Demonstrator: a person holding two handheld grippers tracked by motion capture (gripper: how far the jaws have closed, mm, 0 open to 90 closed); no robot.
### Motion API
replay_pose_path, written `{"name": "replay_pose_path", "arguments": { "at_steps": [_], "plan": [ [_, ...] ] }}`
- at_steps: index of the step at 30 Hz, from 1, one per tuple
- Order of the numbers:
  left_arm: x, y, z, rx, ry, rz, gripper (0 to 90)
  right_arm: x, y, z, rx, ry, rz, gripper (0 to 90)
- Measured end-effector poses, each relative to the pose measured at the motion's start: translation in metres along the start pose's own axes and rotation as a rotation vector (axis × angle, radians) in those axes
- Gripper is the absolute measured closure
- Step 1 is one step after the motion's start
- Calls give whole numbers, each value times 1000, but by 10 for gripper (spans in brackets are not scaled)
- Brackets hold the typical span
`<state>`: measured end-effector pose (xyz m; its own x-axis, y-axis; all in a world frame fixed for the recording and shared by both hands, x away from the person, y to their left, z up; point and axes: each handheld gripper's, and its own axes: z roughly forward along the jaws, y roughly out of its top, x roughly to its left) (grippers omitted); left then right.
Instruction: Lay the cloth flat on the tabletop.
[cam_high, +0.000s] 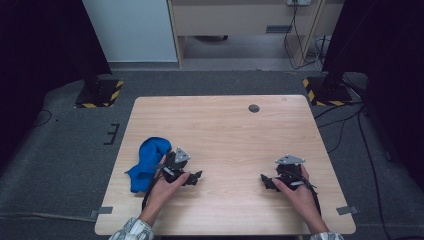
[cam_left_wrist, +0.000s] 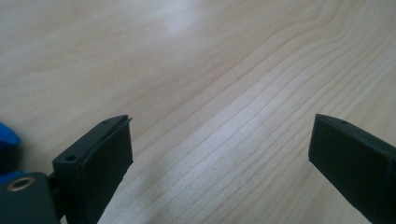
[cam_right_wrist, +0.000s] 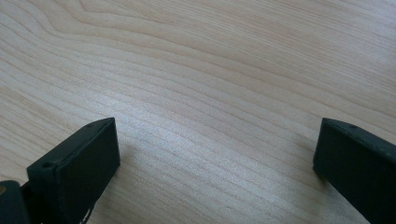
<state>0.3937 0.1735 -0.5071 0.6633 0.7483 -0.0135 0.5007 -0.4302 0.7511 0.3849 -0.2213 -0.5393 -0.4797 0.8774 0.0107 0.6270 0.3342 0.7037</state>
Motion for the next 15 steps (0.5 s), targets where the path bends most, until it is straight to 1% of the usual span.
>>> {"name": "replay_pose_path", "arguments": {
  "at_steps": [1,2,4,6,12,13,15],
  "plan": [
    [0,0,0,0,0,0,58,0,0,0,0,0,0,5],
    [4,0,-10,-23,0,-12,58,0,0,0,0,1,-1,5],
    [7,1,-20,-35,4,-12,58,0,0,0,0,2,-1,5],
    [11,1,-28,-47,28,-20,56,0,0,0,0,1,-1,5],
    [32,2,-52,-69,92,-106,64,0,0,0,0,2,-2,5],
    [32,2,-52,-69,92,-106,65,0,0,0,0,3,-2,5],
    [41,1,-61,-65,138,-111,65,0,0,0,0,4,-2,5]
  ]
}}
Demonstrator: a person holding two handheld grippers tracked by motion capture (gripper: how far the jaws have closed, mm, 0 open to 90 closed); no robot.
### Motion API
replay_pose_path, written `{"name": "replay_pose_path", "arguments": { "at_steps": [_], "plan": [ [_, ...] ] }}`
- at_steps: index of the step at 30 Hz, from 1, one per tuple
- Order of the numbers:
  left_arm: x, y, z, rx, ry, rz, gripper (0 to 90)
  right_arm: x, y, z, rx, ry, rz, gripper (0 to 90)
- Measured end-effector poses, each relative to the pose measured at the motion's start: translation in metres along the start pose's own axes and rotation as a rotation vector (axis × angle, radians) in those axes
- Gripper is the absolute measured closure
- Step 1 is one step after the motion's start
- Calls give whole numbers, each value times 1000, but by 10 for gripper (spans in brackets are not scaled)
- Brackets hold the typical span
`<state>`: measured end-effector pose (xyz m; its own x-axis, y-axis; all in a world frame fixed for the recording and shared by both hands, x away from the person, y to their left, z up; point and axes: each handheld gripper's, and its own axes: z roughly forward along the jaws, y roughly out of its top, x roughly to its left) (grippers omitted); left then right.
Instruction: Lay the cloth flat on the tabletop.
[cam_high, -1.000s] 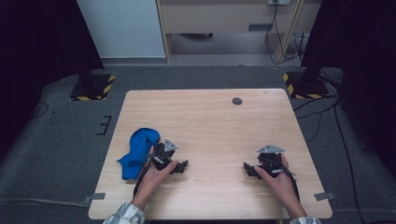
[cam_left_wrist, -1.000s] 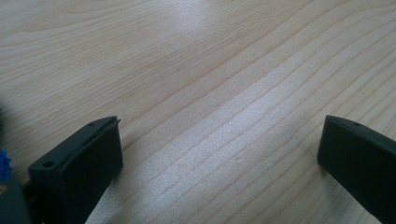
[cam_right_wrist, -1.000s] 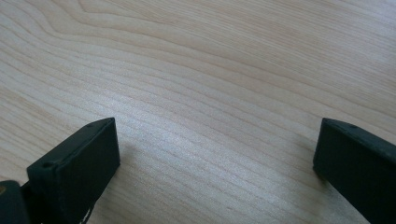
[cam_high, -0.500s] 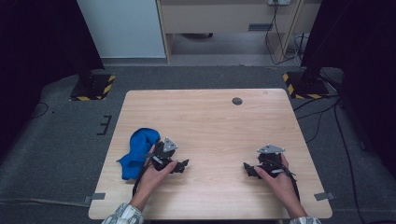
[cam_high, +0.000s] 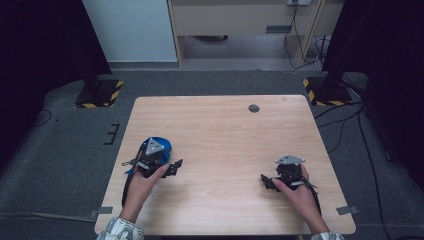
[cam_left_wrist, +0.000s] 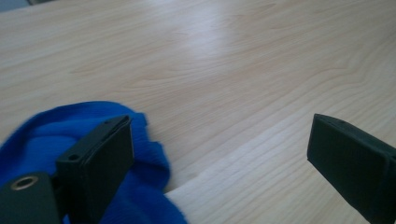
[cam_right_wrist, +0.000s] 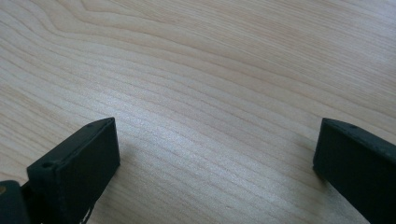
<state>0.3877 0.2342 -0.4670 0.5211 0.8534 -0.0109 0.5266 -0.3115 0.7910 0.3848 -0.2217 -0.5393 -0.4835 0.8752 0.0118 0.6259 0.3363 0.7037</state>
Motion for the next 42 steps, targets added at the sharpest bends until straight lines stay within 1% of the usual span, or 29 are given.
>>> {"name": "replay_pose_path", "arguments": {
  "at_steps": [1,2,4,5,6,7,10,13,15,16,17,18,21,23,25,27,28,29,31,32,33,34,37,38,39,40,42],
  "plan": [
    [0,0,0,0,0,0,65,0,0,0,0,1,-1,6],
    [6,0,-4,-1,19,-4,65,0,0,0,0,1,-1,5],
    [12,-2,-7,-9,16,-26,65,0,0,0,0,1,-1,5],
    [15,-2,-8,-9,22,-31,65,0,0,0,0,1,-1,6],
    [15,-2,-8,-9,22,-31,65,0,0,0,0,1,-1,5],
    [21,-4,-11,-11,40,-44,65,0,0,0,0,1,-1,5],
    [30,-6,-16,-6,73,-52,64,0,0,0,0,1,-1,5],
    [36,-8,-18,7,109,-48,61,0,0,0,0,1,0,5],
    [39,-11,-17,26,127,-39,60,0,0,0,0,1,-1,5],
    [39,-11,-17,26,127,-39,59,0,0,0,0,1,-1,5],
    [42,-14,-14,42,128,-34,57,0,0,0,0,1,-1,5],
    [42,-14,-14,42,128,-34,56,0,0,0,0,1,-1,5],
    [46,-22,-6,79,135,-24,53,0,0,0,0,1,-2,5],
    [49,-28,-2,98,127,-28,53,0,0,0,0,1,-1,5],
    [53,-33,2,108,101,-44,57,0,0,0,0,1,-2,5],
    [56,-38,5,127,111,-46,58,0,0,0,0,0,-1,5],
    [56,-38,5,127,111,-46,61,0,0,0,0,0,-1,5],
    [57,-42,9,151,122,-32,61,0,0,0,0,0,-1,5],
    [58,-44,11,157,116,-34,60,0,0,0,0,1,-1,5],
    [59,-47,14,176,105,-38,61,0,0,0,0,1,-1,5],
    [59,-49,16,183,106,-37,67,0,0,0,0,1,-1,6],
    [60,-50,17,190,103,-41,77,0,0,0,0,1,-1,5],
    [62,-53,20,200,88,-52,149,0,0,0,0,1,-1,5],
    [64,-54,20,203,90,-49,200,0,0,0,0,1,-1,5],
    [65,-53,19,200,94,-56,234,0,0,0,0,1,-1,5],
    [66,-53,18,195,97,-63,291,0,0,0,0,1,-2,5],
    [66,-53,17,190,101,-65,396,0,0,0,0,1,-1,5]
  ]
}}
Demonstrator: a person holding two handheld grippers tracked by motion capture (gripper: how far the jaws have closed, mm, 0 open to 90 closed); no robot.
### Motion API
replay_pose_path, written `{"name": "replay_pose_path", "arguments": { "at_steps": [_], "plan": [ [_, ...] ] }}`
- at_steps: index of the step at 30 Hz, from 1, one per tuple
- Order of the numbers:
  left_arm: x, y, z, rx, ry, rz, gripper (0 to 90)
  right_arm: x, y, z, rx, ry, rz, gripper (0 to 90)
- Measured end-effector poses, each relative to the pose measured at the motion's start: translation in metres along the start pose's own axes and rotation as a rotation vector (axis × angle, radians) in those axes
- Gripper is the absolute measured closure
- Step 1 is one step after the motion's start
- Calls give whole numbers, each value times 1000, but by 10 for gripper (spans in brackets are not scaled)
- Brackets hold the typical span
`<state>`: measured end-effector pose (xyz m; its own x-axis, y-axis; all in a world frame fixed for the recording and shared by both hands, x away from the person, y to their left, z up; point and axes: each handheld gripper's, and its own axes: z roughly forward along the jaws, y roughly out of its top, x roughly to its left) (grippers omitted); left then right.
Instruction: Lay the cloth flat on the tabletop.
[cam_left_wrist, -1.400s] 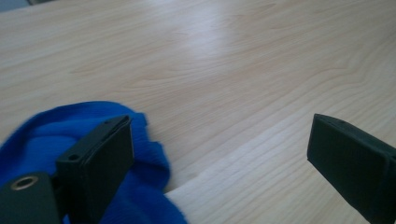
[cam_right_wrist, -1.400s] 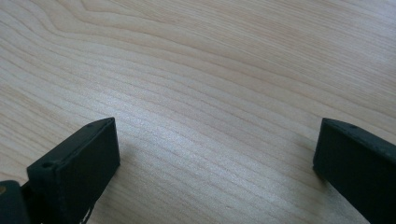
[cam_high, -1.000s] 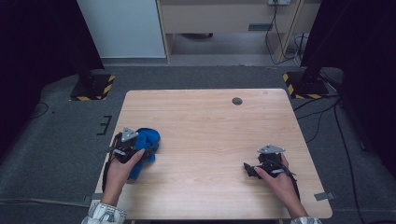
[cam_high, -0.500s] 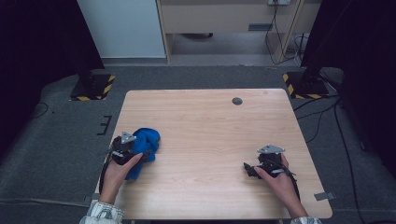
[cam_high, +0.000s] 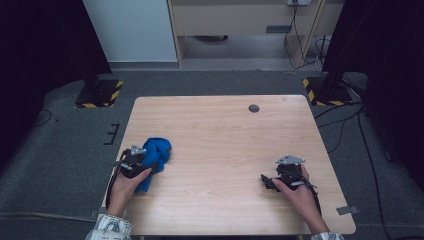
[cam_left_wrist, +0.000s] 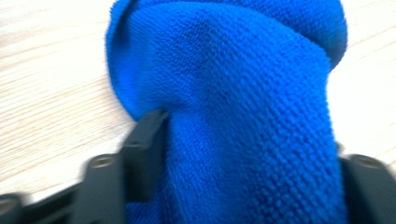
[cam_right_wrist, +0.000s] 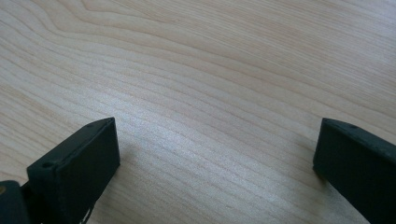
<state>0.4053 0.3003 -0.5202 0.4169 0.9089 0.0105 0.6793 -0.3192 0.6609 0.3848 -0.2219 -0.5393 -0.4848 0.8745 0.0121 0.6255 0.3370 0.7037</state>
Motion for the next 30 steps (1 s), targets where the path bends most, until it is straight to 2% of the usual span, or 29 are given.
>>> {"name": "replay_pose_path", "arguments": {
  "at_steps": [1,2,3,6,9,12,15,16,17,21,23,24,25,26,27,28,30],
  "plan": [
    [1,0,0,-3,3,-3,396,0,0,0,0,0,0,5],
    [1,-1,-1,-16,5,-4,491,0,0,0,0,0,0,5],
    [2,-1,-1,-21,9,-10,539,0,0,0,0,0,0,5],
    [2,0,-1,-26,11,-8,626,0,0,0,0,0,0,5],
    [2,2,-5,-38,15,-8,663,0,0,0,0,-1,0,5],
    [-2,6,-13,-88,9,-5,669,0,0,0,0,0,0,5],
    [-6,9,-16,-102,3,2,669,0,0,0,0,0,0,5],
    [-14,13,-21,-122,-8,22,669,0,0,0,0,0,0,5],
    [-17,15,-22,-130,-11,30,668,0,0,0,0,0,0,5],
    [-31,26,-31,-184,-42,36,667,0,0,0,0,0,0,5],
    [-36,29,-33,-192,-46,48,666,0,0,0,0,0,0,5],
    [-45,35,-34,-202,-59,69,665,0,0,0,0,0,-1,5],
    [-45,35,-34,-202,-59,69,665,0,0,0,0,0,0,5],
    [-55,42,-34,-209,-74,88,665,0,0,0,0,0,-1,5],
    [-55,42,-34,-209,-74,88,665,0,0,0,0,0,-1,5],
    [-64,48,-33,-217,-89,99,664,0,0,0,0,0,-1,5],
    [-73,54,-31,-221,-102,117,664,0,0,0,0,1,-2,5]
  ]
}}
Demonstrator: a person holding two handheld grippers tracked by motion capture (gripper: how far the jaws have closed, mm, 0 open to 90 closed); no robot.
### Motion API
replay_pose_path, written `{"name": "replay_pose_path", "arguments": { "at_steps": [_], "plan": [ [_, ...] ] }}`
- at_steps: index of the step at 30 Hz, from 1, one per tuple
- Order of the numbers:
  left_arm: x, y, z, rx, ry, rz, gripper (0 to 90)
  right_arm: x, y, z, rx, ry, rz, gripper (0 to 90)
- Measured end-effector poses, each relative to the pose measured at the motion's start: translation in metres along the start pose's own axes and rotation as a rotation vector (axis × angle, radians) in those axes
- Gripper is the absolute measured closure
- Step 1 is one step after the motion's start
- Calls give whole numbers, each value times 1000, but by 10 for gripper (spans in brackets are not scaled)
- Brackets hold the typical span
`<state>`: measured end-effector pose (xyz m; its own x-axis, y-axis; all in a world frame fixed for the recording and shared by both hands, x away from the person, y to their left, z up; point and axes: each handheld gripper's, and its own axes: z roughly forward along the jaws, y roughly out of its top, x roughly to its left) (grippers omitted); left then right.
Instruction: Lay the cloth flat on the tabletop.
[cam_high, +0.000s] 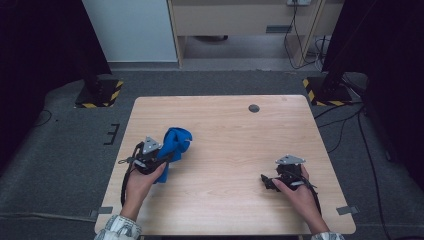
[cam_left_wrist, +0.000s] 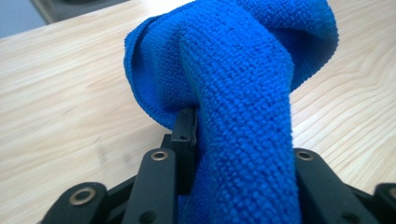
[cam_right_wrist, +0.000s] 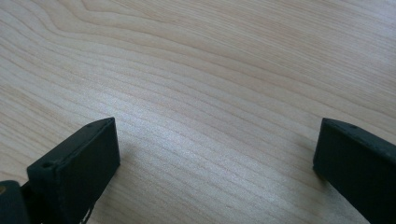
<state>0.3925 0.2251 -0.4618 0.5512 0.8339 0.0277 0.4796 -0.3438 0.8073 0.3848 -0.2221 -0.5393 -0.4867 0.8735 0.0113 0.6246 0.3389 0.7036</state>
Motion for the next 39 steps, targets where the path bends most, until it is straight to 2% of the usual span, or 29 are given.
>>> {"name": "replay_pose_path", "arguments": {
  "at_steps": [3,4,5,6,13,14,15,18,19,20,21,22,27,31,34,36,39],
  "plan": [
    [-8,6,5,-1,-10,19,663,0,0,0,-1,-1,2,6],
    [-19,12,11,-3,-35,35,663,0,0,0,0,0,0,5],
    [-19,12,11,-3,-35,35,663,0,0,0,0,0,0,5],
    [-29,18,18,2,-51,61,663,0,0,0,-1,-1,2,5],
    [-63,37,46,16,-106,132,661,0,0,0,0,0,1,5],
    [-63,37,46,16,-106,132,661,0,0,0,0,0,1,5],
    [-73,41,55,19,-124,143,660,0,0,0,0,0,1,5],
    [-87,46,68,26,-148,152,659,0,0,0,0,-1,1,7],
    [-87,46,68,26,-148,152,658,0,0,0,0,-1,1,7],
    [-96,47,77,28,-159,146,657,1,0,0,-1,-9,2,12],
    [-96,47,77,28,-159,146,657,1,0,0,-1,-11,3,14],
    [-104,47,84,39,-172,148,656,1,0,0,-1,-14,5,15],
    [-123,39,96,55,-174,171,656,-1,1,-1,-7,-26,23,64],
    [-125,33,102,82,-167,181,651,-2,1,0,-19,-31,22,71],
    [-127,27,109,103,-167,167,639,-2,0,-3,-18,-30,19,116],
    [-131,23,114,127,-171,183,592,-3,0,-5,-15,-27,12,163],
    [-136,17,118,135,-164,184,443,-4,0,-7,-12,-18,20,174]
  ]
}}
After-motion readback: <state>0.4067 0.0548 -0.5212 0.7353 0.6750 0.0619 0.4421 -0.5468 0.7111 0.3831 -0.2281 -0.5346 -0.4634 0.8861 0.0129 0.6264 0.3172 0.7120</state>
